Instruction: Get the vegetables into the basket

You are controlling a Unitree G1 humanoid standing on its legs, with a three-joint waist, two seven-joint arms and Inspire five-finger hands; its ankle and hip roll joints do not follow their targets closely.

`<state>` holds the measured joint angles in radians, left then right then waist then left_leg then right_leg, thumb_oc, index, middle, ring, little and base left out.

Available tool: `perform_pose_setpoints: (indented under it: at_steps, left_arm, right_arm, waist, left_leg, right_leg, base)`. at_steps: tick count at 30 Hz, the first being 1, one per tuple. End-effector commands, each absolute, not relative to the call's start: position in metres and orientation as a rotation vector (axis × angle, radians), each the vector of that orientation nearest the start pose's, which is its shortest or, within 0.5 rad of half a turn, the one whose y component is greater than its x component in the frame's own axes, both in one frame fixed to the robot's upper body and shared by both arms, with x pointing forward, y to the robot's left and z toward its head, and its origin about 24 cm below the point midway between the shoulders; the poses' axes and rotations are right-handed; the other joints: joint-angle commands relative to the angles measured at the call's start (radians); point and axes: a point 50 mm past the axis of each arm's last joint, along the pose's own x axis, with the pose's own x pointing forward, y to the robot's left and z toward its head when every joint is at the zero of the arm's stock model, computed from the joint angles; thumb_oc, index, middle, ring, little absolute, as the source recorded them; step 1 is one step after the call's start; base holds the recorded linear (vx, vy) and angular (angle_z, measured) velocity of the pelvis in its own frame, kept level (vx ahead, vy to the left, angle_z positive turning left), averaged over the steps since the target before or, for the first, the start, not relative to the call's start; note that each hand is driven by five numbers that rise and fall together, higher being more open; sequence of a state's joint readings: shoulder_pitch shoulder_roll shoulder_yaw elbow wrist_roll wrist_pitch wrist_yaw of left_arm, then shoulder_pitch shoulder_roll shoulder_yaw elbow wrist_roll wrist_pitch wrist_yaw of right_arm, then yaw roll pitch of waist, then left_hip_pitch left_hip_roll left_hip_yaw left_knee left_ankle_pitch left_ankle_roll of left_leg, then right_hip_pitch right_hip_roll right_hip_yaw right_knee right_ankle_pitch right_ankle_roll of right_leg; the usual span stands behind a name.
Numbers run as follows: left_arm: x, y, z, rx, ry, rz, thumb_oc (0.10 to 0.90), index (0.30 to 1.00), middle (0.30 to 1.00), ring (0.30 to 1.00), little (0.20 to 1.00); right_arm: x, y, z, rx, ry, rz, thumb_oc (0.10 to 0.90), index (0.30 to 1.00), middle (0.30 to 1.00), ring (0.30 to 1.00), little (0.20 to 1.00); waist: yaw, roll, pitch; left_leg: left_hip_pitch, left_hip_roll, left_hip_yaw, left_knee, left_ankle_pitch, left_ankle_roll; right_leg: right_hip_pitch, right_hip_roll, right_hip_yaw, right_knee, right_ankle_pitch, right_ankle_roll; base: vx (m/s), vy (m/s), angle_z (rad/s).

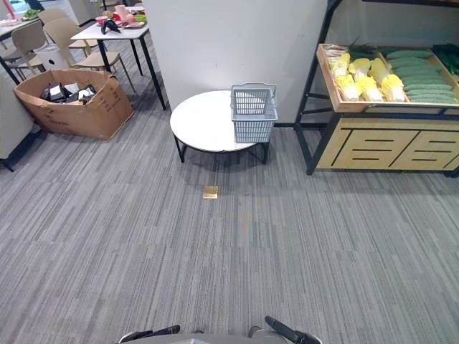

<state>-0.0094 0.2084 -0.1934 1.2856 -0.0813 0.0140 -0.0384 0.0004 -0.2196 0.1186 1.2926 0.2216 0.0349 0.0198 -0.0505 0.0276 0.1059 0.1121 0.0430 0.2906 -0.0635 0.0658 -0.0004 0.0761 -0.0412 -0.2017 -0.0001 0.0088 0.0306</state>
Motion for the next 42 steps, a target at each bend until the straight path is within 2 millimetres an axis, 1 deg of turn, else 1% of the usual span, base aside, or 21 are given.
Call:
perform_pose_setpoints:
  at_steps: [1,5,9,20,22,24,25,27,28,29,31,36,39,42]
  left_arm:
    - [0.088,0.218,-0.166,0.17,1.263,-0.029,0.9,1.0,1.0,1.0,1.0]
    - [0.086,0.221,-0.166,0.149,1.275,-0.009,0.9,1.0,1.0,1.0,1.0]
    - [0.085,0.216,-0.168,0.146,1.291,-0.018,0.9,1.0,1.0,1.0,1.0]
    - [0.084,0.213,-0.169,0.152,1.303,-0.029,0.9,1.0,1.0,1.0,1.0]
    - [0.088,0.21,-0.168,0.16,1.293,-0.049,0.9,1.0,1.0,1.0,1.0]
    - [0.088,0.21,-0.168,0.161,1.293,-0.049,0.9,1.0,1.0,1.0,1.0]
    - [0.083,0.217,-0.168,0.152,1.295,-0.026,0.9,1.0,1.0,1.0,1.0]
    - [0.081,0.22,-0.168,0.157,1.301,-0.019,0.9,1.0,1.0,1.0,1.0]
    - [0.072,0.225,-0.168,0.171,1.344,-0.048,0.9,1.0,1.0,1.0,1.0]
    - [0.07,0.229,-0.168,0.175,1.352,-0.014,0.9,1.0,1.0,1.0,1.0]
    - [0.075,0.223,-0.169,0.182,1.332,-0.019,0.9,1.0,1.0,1.0,1.0]
    - [0.073,0.213,-0.171,0.191,1.339,-0.049,0.9,1.0,1.0,1.0,1.0]
    - [0.074,0.208,-0.172,0.199,1.34,-0.066,0.9,1.0,1.0,1.0,1.0]
    - [0.074,0.208,-0.172,0.201,1.34,-0.066,0.9,1.0,1.0,1.0,1.0]
  right_arm:
    - [0.076,-0.229,-0.168,-0.063,1.337,-0.143,0.9,1.0,1.0,1.0,1.0]
    - [0.077,-0.23,-0.167,-0.076,1.338,-0.13,0.9,1.0,1.0,1.0,1.0]
    - [0.077,-0.228,-0.168,-0.101,1.346,-0.11,0.9,1.0,1.0,1.0,1.0]
    - [0.071,-0.227,-0.169,-0.102,1.367,-0.106,0.9,1.0,1.0,1.0,1.0]
    - [0.072,-0.228,-0.169,-0.097,1.363,-0.113,0.9,1.0,1.0,1.0,1.0]
    - [0.072,-0.228,-0.169,-0.097,1.363,-0.113,0.9,1.0,1.0,1.0,1.0]
    - [0.068,-0.229,-0.169,-0.1,1.369,-0.116,0.9,1.0,1.0,1.0,1.0]
    - [0.069,-0.23,-0.169,-0.099,1.37,-0.116,0.9,1.0,1.0,1.0,1.0]
    - [0.07,-0.23,-0.168,-0.089,1.369,-0.113,0.9,1.0,1.0,1.0,1.0]
    - [0.067,-0.232,-0.168,-0.094,1.374,-0.119,0.9,1.0,1.0,1.0,1.0]
    - [0.067,-0.23,-0.169,-0.103,1.378,-0.116,0.9,1.0,1.0,1.0,1.0]
    - [0.065,-0.226,-0.17,-0.105,1.381,-0.107,0.9,1.0,1.0,1.0,1.0]
    - [0.063,-0.225,-0.171,-0.106,1.386,-0.108,0.9,1.0,1.0,1.0,1.0]
    - [0.062,-0.225,-0.171,-0.107,1.388,-0.109,0.9,1.0,1.0,1.0,1.0]
  waist:
    - [0.003,-0.017,0.034]
    - [0.004,-0.017,0.038]
    - [0.006,-0.019,0.033]
    - [0.004,-0.021,0.022]
    - [0.006,-0.019,0.022]
    - [0.006,-0.019,0.022]
    - [0.007,-0.018,0.023]
    - [0.007,-0.017,0.023]
    - [0.008,-0.017,0.024]
    - [0.009,-0.016,0.023]
    - [0.008,-0.015,0.023]
    - [0.006,-0.015,0.019]
    - [0.004,-0.016,0.021]
    - [0.004,-0.017,0.021]
  left_leg:
    - [0.033,0.029,-0.067,-0.024,-0.034,-0.129]
    - [0.036,0.032,-0.064,-0.024,-0.034,-0.13]
    - [0.043,0.034,-0.065,-0.024,-0.036,-0.13]
    - [0.051,0.042,-0.066,-0.024,-0.038,-0.132]
    - [0.051,0.042,-0.07,-0.024,-0.039,-0.132]
    - [0.051,0.042,-0.071,-0.024,-0.039,-0.132]
    - [0.052,0.043,-0.071,-0.024,-0.038,-0.133]
    - [0.052,0.042,-0.071,-0.024,-0.038,-0.134]
    - [0.051,0.042,-0.072,-0.024,-0.036,-0.135]
    - [0.051,0.042,-0.073,-0.024,-0.036,-0.135]
    - [0.052,0.042,-0.073,-0.024,-0.037,-0.135]
    - [0.053,0.043,-0.073,-0.024,-0.038,-0.134]
    - [0.049,0.042,-0.07,-0.024,-0.035,-0.135]
    - [0.048,0.043,-0.068,-0.024,-0.035,-0.136]
  right_leg:
    - [0.05,-0.09,0.039,-0.084,0.059,0.15]
    - [0.05,-0.087,0.04,-0.084,0.059,0.15]
    - [0.058,-0.084,0.038,-0.087,0.053,0.147]
    - [0.071,-0.079,0.035,-0.087,0.041,0.145]
    - [0.073,-0.08,0.032,-0.087,0.04,0.145]
    - [0.074,-0.08,0.032,-0.087,0.04,0.145]
    - [0.074,-0.08,0.029,-0.087,0.04,0.145]
    - [0.075,-0.08,0.029,-0.087,0.04,0.145]
    - [0.074,-0.08,0.028,-0.087,0.039,0.146]
    - [0.075,-0.08,0.028,-0.087,0.039,0.146]
    - [0.077,-0.08,0.026,-0.087,0.038,0.144]
    - [0.078,-0.08,0.026,-0.087,0.036,0.144]
    - [0.075,-0.082,0.022,-0.087,0.036,0.145]
    - [0.074,-0.083,0.018,-0.087,0.036,0.147]
  base:
    - [0.0,0.0,0.0]
    - [0.0,0.0,0.0]
    - [0.0,0.0,0.0]
    - [0.0,-0.001,0.0]
    - [0.0,0.0,0.0]
    - [0.0,0.0,0.0]
    - [0.0,0.0,0.0]
    - [0.0,0.0,0.0]
    - [0.0,0.0,0.0]
    - [0.0,0.0,0.0]
    - [0.0,0.0,0.0]
    - [0.0,0.0,0.0]
    - [0.0,0.0,0.0]
    - [0.0,0.0,0.0]
